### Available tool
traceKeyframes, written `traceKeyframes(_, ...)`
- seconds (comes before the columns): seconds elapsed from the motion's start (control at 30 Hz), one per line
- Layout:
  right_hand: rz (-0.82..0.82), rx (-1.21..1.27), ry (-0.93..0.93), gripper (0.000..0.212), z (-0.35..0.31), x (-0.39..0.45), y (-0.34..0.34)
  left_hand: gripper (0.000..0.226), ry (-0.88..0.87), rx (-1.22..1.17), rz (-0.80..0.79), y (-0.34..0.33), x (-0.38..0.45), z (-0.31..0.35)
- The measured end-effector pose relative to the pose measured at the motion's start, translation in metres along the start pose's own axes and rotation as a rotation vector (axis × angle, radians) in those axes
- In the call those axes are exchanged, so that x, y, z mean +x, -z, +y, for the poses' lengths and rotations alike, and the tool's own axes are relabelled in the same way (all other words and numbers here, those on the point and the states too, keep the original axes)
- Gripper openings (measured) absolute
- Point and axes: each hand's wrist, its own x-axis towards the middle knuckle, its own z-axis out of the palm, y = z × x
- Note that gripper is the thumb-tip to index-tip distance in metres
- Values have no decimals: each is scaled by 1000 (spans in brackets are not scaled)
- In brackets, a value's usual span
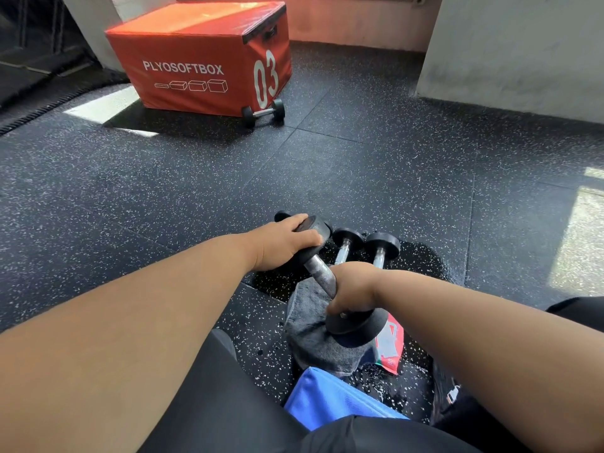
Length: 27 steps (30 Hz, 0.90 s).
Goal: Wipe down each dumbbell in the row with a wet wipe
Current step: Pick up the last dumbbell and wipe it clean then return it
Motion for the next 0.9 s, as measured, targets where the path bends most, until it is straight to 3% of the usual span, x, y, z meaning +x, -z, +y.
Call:
traceKeyframes(0.13, -96, 120, -27, 45, -2, -8, 15, 107, 14, -8, 8, 2, -1, -2)
traceKeyframes(0.33, -229, 174, -24, 75, 2, -25, 40, 106, 29, 5, 5, 2, -2, 0)
traceKeyframes(0.57, -143, 36, -36, 87, 11, -27, 28, 109, 25, 44, 8, 3, -7, 7)
traceKeyframes(0.67, -24, 18, -47, 78, 7, -27, 13, 97, 38, 51, 22, 3, -10, 10)
traceKeyframes(0.73, 80, 7, -51, 60, 2, -25, 4, 90, 49, 55, 32, 2, -14, 10)
traceKeyframes(0.8, 184, -7, -55, 39, -3, -25, -3, 69, 62, 23, 36, 1, -13, 10)
traceKeyframes(0.9, 290, -143, -48, 29, -14, -25, -13, 56, 72, -23, 41, 1, -10, 4)
